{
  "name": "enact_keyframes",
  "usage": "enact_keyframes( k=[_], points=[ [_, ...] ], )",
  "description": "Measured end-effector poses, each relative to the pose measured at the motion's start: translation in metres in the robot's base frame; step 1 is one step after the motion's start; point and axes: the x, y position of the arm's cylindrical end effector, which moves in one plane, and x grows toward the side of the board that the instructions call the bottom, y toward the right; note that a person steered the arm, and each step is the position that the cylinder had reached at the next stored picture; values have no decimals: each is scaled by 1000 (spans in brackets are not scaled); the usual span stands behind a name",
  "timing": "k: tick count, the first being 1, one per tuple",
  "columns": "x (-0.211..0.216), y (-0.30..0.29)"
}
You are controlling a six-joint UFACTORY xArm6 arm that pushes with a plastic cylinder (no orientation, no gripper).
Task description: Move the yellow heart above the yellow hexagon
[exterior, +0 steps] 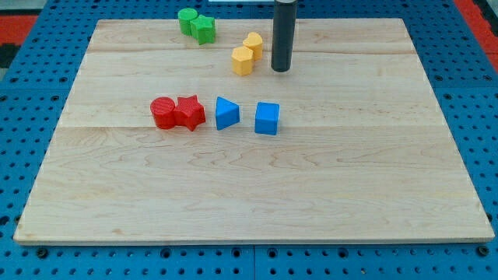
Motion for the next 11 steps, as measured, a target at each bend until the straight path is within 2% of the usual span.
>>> enact_keyframes(
  k=[2, 6, 7, 9, 11],
  points=[
    [-16, 4],
    [-52, -40],
    [-53, -42],
    [-22, 11],
    [-20, -6]
  ],
)
